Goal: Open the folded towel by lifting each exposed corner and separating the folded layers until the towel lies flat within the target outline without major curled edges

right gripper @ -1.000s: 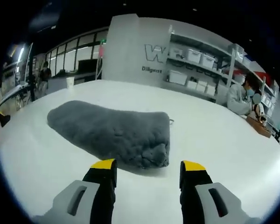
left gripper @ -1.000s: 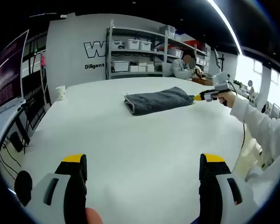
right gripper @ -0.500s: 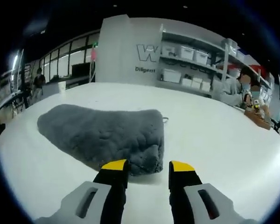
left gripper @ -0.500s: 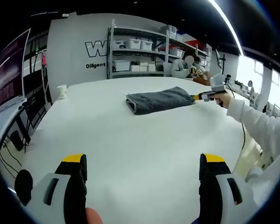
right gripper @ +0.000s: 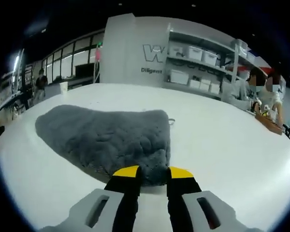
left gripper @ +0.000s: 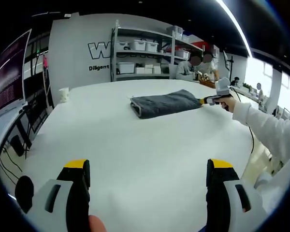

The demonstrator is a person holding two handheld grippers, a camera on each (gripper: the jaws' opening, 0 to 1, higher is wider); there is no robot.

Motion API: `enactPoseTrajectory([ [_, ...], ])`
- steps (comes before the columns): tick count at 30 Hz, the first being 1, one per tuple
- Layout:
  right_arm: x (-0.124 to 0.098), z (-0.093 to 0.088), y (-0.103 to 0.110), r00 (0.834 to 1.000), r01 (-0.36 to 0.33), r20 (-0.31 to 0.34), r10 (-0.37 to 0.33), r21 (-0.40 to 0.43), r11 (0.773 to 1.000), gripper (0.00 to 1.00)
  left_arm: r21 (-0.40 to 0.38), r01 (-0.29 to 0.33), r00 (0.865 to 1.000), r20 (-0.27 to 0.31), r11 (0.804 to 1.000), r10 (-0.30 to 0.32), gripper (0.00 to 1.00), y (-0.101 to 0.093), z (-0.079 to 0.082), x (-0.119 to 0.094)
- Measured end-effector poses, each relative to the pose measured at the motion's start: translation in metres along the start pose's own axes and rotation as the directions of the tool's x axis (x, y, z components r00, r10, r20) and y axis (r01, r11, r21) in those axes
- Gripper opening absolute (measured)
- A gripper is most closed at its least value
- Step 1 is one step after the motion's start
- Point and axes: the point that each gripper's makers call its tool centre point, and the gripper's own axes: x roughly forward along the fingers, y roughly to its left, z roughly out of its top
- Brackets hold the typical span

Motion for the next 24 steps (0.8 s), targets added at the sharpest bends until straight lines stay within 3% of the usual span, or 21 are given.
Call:
enactPoseTrajectory([
  [7, -0.005, -0.003, 0.003, 1.0, -0.004, -0.012, 0.003, -0.042, 0.999, 0.01, 0.0, 0.0, 1.0, 0.0, 1.0, 0.0, 1.0, 0.0, 0.0, 0.0],
  [16, -0.027, -0.013, 0.018, 0.999, -0.022, -0.03, 0.019, -0.122, 0.992, 0.0, -0.004, 0.0, 1.0, 0.003, 1.0, 0.0, 1.0, 0.001, 0.0, -0.001],
  [24, -0.056, -0.026, 0.034, 0.997, -0.071, -0.019, 0.069, -0.109, 0.991, 0.0, -0.008, -0.002, 1.0, 0.007, 1.0, 0.002, 1.0, 0.002, 0.0, -0.002],
])
